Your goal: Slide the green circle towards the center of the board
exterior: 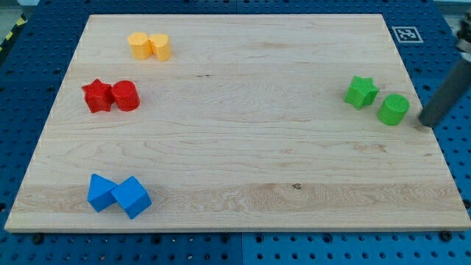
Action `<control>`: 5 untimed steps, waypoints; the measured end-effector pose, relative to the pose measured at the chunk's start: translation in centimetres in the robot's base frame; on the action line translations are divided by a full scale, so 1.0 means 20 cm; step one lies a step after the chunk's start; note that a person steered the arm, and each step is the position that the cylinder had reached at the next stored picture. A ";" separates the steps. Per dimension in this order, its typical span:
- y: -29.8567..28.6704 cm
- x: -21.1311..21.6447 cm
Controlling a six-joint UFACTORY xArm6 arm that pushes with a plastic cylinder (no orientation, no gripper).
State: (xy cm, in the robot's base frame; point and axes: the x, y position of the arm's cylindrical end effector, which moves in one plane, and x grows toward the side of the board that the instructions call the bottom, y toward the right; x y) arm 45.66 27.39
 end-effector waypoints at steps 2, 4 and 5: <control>-0.55 -0.20; -0.73 -0.30; -0.72 -0.21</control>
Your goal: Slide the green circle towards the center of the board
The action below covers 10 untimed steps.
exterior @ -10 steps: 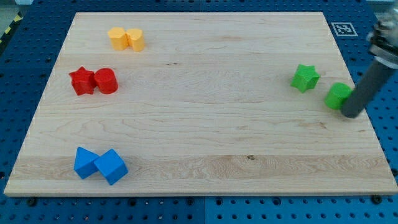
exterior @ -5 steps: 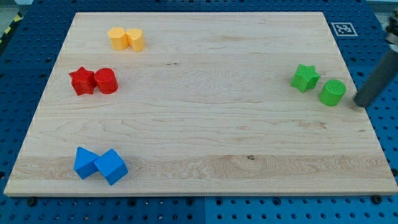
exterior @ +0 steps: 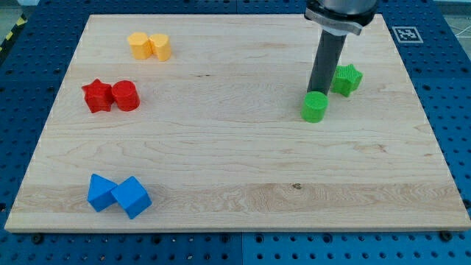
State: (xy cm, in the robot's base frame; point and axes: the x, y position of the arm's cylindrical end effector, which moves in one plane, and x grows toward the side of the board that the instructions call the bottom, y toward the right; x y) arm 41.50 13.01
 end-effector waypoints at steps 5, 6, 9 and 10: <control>0.20 0.43; -0.01 0.31; -0.23 0.04; -0.19 0.17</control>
State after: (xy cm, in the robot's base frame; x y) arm 44.94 9.25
